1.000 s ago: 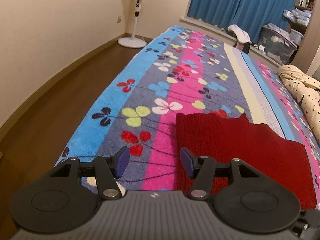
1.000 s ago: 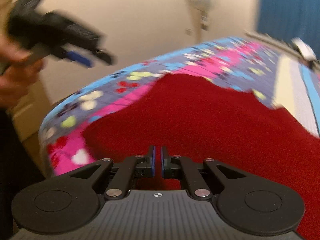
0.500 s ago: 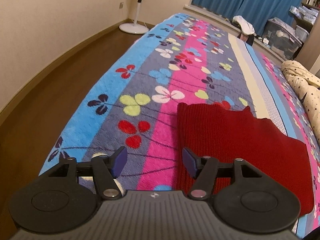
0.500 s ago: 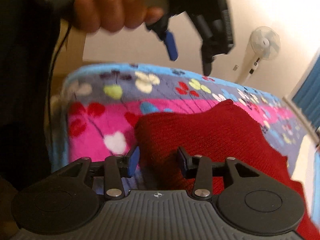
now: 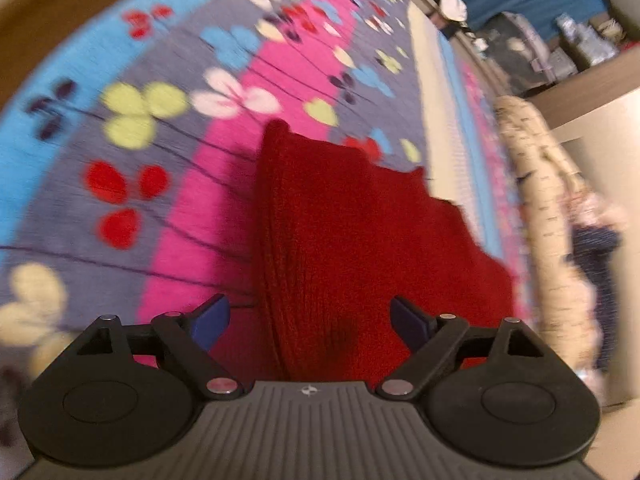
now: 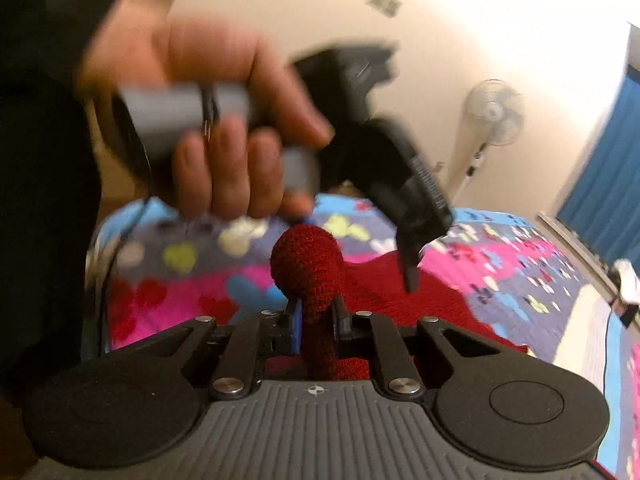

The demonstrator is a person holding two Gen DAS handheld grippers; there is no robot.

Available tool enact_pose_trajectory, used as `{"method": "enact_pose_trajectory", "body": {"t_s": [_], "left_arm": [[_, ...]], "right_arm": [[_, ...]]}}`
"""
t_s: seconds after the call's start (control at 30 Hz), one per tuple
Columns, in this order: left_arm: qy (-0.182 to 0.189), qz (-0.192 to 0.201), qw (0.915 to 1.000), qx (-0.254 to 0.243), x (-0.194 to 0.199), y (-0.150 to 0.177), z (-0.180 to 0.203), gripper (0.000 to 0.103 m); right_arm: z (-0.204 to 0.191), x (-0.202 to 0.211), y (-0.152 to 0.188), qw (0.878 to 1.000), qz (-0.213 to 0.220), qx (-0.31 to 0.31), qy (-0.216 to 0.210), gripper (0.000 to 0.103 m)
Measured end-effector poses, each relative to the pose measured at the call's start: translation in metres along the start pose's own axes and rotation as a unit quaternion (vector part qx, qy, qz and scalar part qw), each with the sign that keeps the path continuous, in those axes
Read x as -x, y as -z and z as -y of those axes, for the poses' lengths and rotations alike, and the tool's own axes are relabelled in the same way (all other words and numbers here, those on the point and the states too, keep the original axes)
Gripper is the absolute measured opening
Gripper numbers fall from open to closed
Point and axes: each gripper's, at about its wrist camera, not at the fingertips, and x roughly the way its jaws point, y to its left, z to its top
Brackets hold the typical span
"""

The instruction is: Fold small clothes

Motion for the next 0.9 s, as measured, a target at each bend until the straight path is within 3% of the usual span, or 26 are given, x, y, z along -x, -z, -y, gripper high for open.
{"method": "enact_pose_trajectory", "body": {"t_s": [0.17, 0.27, 0.33, 0.4, 0.5, 0.6, 0.7, 0.83, 0.9], "left_arm": [[0.054, -0.009, 0.9985, 0.008, -0.024, -0.027, -0.007, 0.090], [0.052, -0.022, 0.9984, 0.005, -0.042, -0.037, -0.005, 0.087], [0.039, -0.025, 0.9989, 0.009, -0.052, -0.041, -0.005, 0.075], [0.045, -0.027, 0.9986, 0.006, -0.056, -0.042, -0.002, 0.043], [0.043, -0.002, 0.9985, -0.035, -0.045, -0.038, 0.011, 0.027], [0.080, 0.029, 0.9960, -0.026, -0.018, -0.036, 0.009, 0.024], [0.123, 0.092, 0.9877, -0.027, 0.022, -0.030, 0.007, 0.023], [0.172, 0.162, 0.9716, -0.012, 0.072, -0.014, -0.001, 0.023], [0.159, 0.163, 0.9737, -0.005, 0.075, -0.006, 0.001, 0.023]], "right_arm": [[0.012, 0.014, -0.004, 0.999, 0.014, -0.032, 0.009, 0.014], [0.015, 0.022, -0.004, 0.998, 0.025, -0.052, 0.013, 0.014], [0.019, 0.027, -0.002, 0.997, 0.035, -0.063, 0.015, 0.014], [0.021, 0.029, 0.001, 0.996, 0.043, -0.073, 0.015, 0.014], [0.016, 0.029, 0.006, 0.996, 0.041, -0.074, 0.012, 0.014], [0.006, 0.032, 0.001, 0.997, 0.049, -0.063, 0.013, 0.014], [0.002, 0.047, -0.020, 0.991, 0.077, -0.106, 0.022, 0.014], [0.003, 0.075, -0.044, 0.971, 0.143, -0.188, 0.023, 0.014], [0.009, 0.083, -0.042, 0.958, 0.151, -0.243, 0.014, 0.014]]}}
